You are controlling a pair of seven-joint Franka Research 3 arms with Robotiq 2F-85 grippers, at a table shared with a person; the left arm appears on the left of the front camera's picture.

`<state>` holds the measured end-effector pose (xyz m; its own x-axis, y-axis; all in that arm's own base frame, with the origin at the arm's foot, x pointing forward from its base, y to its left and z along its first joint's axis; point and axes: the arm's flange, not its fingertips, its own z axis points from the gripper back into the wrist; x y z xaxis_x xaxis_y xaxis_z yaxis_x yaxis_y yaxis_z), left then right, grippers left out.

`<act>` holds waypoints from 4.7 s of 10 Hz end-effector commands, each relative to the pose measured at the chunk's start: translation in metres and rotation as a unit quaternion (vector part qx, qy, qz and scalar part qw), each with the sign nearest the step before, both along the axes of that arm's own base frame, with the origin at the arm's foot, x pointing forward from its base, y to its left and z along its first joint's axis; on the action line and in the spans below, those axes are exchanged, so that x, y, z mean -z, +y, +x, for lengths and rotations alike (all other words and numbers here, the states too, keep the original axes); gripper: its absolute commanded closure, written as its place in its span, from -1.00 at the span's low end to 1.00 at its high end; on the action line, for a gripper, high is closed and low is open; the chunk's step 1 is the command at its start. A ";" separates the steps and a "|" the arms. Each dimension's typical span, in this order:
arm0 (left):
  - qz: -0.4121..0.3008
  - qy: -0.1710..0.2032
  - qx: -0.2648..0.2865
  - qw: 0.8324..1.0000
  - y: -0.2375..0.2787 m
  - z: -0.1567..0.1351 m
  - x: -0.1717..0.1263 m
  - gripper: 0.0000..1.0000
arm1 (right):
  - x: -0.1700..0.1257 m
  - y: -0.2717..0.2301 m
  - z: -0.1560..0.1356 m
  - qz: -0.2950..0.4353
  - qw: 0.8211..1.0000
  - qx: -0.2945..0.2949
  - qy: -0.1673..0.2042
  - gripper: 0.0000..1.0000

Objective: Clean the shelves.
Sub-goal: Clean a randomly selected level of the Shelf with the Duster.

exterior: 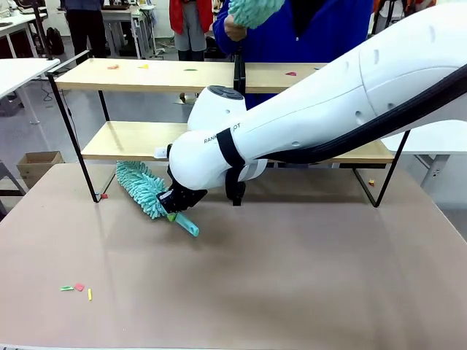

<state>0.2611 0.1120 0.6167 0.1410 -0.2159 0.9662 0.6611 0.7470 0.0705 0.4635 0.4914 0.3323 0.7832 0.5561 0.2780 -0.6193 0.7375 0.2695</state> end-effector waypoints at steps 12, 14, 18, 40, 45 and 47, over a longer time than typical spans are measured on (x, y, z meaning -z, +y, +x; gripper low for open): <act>0.005 0.001 0.001 1.000 0.000 0.000 0.000 -1.00 | -0.035 -0.032 -0.043 -0.107 0.960 -0.260 -0.013 0.75; 0.005 0.001 0.001 1.000 0.000 0.000 0.000 -1.00 | -0.037 -0.046 -0.061 -0.120 0.936 -0.330 0.017 0.75; 0.005 0.001 0.001 1.000 0.000 0.000 0.000 -1.00 | -0.055 -0.084 -0.070 -0.031 0.908 -0.416 0.043 0.75; 0.005 0.001 0.001 1.000 0.000 0.000 0.000 -1.00 | -0.181 -0.381 -0.174 0.178 0.974 -0.140 0.009 0.75; 0.005 0.001 0.001 1.000 0.000 0.000 0.000 -1.00 | -0.175 -0.379 -0.180 0.180 0.974 -0.134 0.021 0.75; 0.005 0.001 0.001 1.000 0.000 0.000 0.000 -1.00 | -0.201 -0.411 -0.182 0.178 0.970 -0.162 0.016 0.75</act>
